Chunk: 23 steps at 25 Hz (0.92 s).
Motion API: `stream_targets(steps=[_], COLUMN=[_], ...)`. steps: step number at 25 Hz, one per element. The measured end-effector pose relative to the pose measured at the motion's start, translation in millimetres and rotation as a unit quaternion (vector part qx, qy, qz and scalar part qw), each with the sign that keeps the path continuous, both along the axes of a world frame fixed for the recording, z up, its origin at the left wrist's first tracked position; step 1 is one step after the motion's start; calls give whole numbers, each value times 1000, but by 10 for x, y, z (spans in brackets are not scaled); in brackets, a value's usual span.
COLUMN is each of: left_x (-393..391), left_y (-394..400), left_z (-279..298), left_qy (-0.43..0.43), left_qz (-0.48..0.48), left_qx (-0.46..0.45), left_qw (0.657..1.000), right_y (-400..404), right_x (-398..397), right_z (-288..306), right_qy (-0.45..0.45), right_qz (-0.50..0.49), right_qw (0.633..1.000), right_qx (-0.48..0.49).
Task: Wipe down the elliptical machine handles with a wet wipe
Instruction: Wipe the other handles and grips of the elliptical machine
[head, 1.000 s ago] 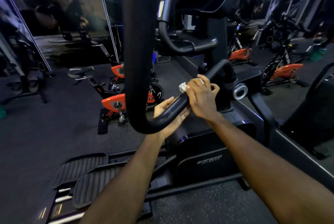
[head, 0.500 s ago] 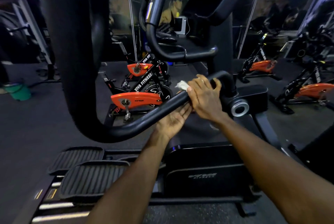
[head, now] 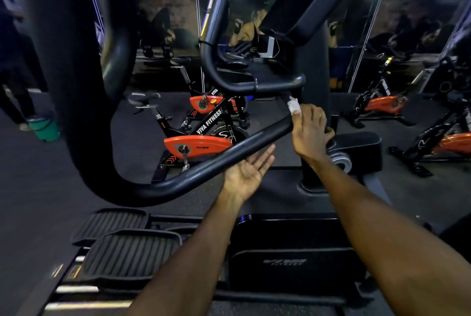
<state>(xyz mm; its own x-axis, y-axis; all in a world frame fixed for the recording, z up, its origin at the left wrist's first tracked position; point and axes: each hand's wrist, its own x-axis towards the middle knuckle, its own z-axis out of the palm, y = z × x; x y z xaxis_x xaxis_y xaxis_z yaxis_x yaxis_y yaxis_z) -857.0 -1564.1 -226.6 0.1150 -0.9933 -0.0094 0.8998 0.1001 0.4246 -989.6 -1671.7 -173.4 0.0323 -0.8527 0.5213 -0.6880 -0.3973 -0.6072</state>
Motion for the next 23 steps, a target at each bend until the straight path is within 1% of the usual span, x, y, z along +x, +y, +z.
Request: stream_targets(steps=[1,3,4,5,7,8,10,12,14,17,20,23], left_x=[9,29,37,38,33,41,95,156,201,244,326,492], left_y=[-3,-24,-32,-31,17,55,119,170,225,353,487,584], left_z=[-6,-21,-39,-55,-58,-56,-75,-89,-107,-82,-56,-96], left_qy=[-7,-22,-26,-32,-44,-47,-50,-47,-44,-43,-53,-37], left_qz=[2,10,15,18,20,23,31,45,52,59,53,34], left_qx=[5,23,34,46,66,74,84,95,105,119,129,134], left_qw=[1000,999,999,998,997,996,995,993,992,990,989,990], right_y=[39,69,32,-19,-47,-3,173,363,498,742,979,1189], right_x=[43,28,-32,-80,-71,-22,138,272,384,621,814,981], right_z=[-19,-76,-61,-26,21,11,-60,-128,-142,-195,-277,-316], right_qy=[9,77,97,80,12,4,59,121,144,130,97,67], right_qz=[7,45,53,41,0,-7,8,39,42,43,63,71], right_qw=[1000,995,993,996,999,999,998,987,979,978,977,974], right_qx=[-3,-39,-42,-17,39,41,-27,-101,-137,-159,-181,-202])
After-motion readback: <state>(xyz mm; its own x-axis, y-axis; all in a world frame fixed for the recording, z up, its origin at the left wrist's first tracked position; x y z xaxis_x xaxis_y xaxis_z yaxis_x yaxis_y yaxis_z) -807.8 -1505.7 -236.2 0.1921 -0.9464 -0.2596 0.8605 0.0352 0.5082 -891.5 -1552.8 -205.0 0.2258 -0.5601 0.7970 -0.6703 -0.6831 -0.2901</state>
